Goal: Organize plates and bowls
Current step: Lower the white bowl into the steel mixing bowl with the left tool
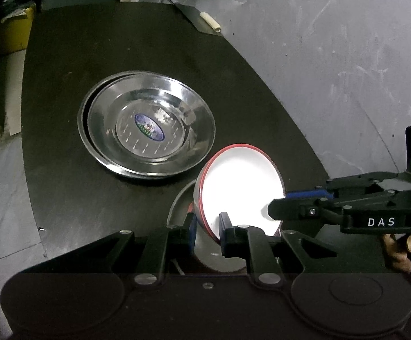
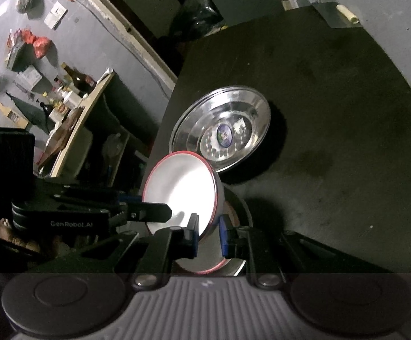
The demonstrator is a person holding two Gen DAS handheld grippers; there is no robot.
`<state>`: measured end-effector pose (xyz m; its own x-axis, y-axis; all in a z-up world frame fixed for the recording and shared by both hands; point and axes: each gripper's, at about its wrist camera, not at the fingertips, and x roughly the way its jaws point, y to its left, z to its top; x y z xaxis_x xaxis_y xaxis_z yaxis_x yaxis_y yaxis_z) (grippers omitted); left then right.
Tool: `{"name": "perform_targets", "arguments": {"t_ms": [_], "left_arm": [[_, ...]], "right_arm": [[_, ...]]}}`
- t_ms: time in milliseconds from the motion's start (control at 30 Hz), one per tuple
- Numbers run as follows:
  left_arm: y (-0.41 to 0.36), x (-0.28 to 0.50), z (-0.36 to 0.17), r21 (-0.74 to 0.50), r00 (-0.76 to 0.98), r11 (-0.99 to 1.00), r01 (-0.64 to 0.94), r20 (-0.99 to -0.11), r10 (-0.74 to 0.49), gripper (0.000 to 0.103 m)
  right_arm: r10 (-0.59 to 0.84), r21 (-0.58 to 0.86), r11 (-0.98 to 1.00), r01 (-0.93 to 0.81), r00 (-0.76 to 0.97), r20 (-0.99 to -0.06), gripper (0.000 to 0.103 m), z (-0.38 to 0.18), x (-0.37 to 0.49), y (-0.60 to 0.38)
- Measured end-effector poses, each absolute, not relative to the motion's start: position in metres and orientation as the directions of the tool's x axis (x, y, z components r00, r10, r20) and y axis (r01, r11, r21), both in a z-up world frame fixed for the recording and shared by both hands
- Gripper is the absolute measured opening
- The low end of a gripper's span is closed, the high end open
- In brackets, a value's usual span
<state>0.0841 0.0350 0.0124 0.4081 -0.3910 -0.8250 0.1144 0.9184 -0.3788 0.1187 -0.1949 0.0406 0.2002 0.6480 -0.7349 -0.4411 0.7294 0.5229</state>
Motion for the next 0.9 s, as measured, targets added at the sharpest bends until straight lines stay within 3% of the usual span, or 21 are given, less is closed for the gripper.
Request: {"name": "perform_targets", "arguments": {"t_ms": [900], "left_arm": [[0.024, 0.08, 0.011, -0.301, 0.337, 0.934, 0.191, -0.874, -0.35, 0.019]], "right_arm": [[0.619, 0.512, 0.732, -0.449, 0.125, -0.776, 0.019, 0.034, 0.115, -0.186]]}}
